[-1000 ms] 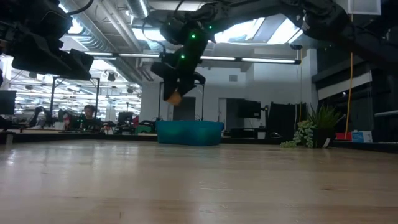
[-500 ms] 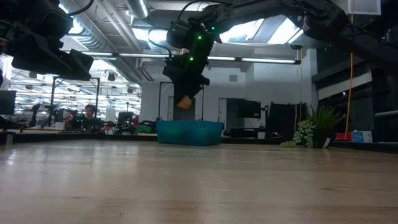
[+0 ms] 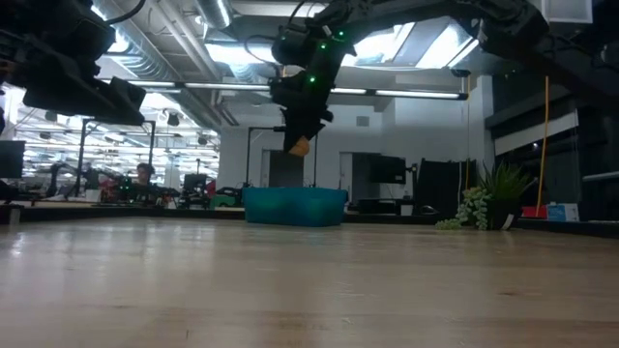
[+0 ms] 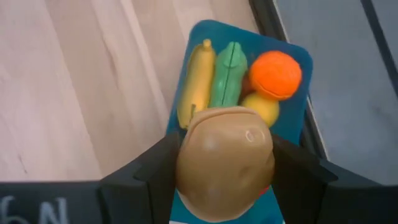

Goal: Pick and placing Produce into tupperware
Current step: Put the brown potato into the blue bin

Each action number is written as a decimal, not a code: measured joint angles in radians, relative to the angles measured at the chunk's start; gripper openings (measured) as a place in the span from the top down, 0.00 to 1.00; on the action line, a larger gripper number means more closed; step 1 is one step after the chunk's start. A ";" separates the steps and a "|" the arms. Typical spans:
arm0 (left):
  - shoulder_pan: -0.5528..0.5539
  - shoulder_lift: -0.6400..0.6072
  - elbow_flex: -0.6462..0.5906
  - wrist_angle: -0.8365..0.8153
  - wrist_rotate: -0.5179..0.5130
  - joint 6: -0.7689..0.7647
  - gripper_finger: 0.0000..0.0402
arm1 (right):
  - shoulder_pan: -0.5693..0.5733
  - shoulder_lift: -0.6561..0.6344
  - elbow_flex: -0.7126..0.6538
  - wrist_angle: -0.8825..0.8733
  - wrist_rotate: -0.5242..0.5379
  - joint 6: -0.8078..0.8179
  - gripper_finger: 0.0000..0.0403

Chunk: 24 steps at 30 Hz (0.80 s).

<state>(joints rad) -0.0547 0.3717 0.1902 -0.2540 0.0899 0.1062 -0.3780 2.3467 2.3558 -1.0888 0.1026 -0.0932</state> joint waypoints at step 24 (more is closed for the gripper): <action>0.000 0.000 0.000 0.000 -0.027 0.001 0.58 | -0.077 0.018 -0.020 0.162 -0.127 -0.019 0.48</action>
<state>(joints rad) -0.0547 0.3717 0.1902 -0.2542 0.0628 0.1070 -0.4546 2.3647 2.3363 -0.9268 -0.0242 -0.1122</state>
